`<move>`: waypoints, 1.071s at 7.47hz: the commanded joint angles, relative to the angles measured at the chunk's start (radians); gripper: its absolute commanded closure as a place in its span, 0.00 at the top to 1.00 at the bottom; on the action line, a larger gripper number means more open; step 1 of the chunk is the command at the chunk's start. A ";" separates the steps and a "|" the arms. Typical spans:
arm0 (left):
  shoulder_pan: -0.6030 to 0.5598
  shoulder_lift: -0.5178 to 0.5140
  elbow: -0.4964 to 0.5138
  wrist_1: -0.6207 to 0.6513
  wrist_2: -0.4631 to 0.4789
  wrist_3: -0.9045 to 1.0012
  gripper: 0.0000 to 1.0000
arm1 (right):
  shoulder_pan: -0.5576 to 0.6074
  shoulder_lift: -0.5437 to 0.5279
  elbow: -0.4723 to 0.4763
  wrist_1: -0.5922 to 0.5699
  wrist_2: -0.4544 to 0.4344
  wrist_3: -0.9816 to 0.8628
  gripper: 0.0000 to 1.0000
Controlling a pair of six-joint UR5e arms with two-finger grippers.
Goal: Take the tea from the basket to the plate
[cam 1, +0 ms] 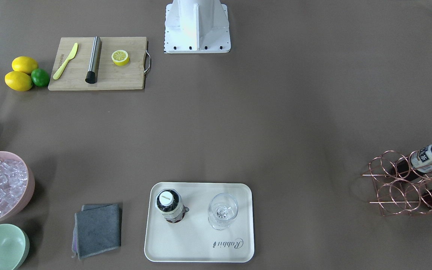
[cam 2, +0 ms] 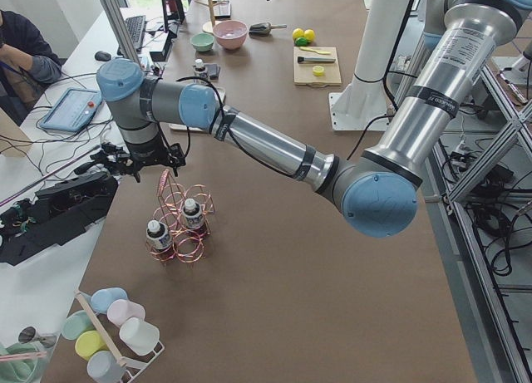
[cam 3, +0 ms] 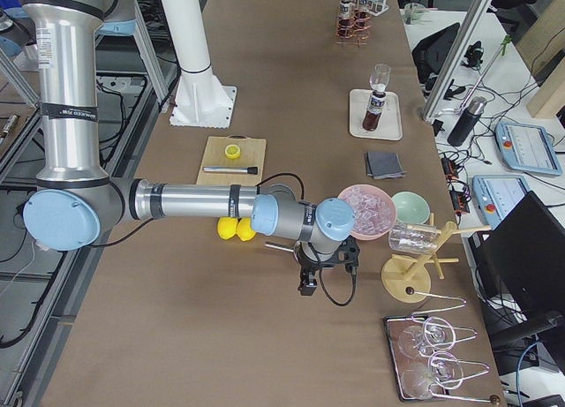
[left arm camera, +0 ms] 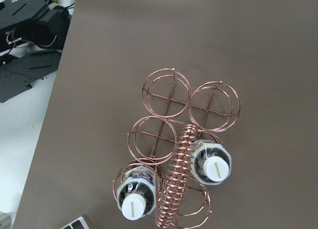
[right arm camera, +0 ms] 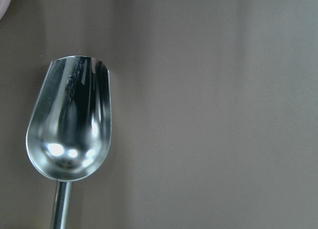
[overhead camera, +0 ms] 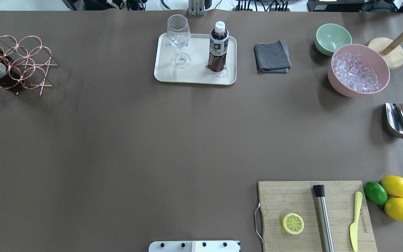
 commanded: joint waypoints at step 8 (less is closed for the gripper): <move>0.023 0.455 -0.118 -0.210 0.004 -0.901 0.98 | 0.054 -0.016 0.030 -0.002 -0.057 0.002 1.00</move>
